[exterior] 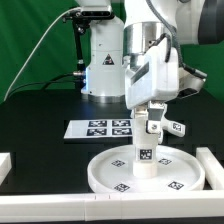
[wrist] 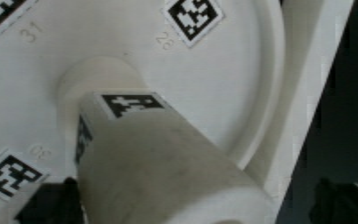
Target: Assemble round table
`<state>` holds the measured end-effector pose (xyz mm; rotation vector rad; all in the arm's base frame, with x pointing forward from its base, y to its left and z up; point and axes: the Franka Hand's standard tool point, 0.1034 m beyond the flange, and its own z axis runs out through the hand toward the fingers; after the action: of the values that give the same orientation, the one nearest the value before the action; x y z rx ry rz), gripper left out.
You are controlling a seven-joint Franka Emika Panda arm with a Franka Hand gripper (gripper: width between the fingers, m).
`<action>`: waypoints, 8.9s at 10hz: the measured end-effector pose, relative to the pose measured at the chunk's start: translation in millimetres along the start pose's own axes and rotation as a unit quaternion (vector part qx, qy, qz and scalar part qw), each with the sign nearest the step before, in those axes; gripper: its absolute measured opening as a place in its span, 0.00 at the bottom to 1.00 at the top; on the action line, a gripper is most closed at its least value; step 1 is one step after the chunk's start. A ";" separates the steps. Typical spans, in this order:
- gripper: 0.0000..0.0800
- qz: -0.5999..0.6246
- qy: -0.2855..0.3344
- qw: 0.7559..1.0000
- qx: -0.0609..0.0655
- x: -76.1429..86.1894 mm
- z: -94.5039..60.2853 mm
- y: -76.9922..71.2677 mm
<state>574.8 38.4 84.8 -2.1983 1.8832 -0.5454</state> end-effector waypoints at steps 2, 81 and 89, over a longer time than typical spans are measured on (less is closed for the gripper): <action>0.81 -0.078 0.000 0.997 0.000 0.0 0.3 0.1; 0.78 -0.178 -0.125 0.969 -0.117 -4.9 4.6 14.1; 0.81 -0.615 -0.150 0.769 -0.088 -9.0 5.6 10.3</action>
Offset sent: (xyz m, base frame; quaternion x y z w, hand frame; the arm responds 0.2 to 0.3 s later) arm 0.0002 0.0113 -0.0048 -0.0341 -0.1137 -0.3653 0.9233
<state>566.5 45.0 74.4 -3.1544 0.1065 -0.1100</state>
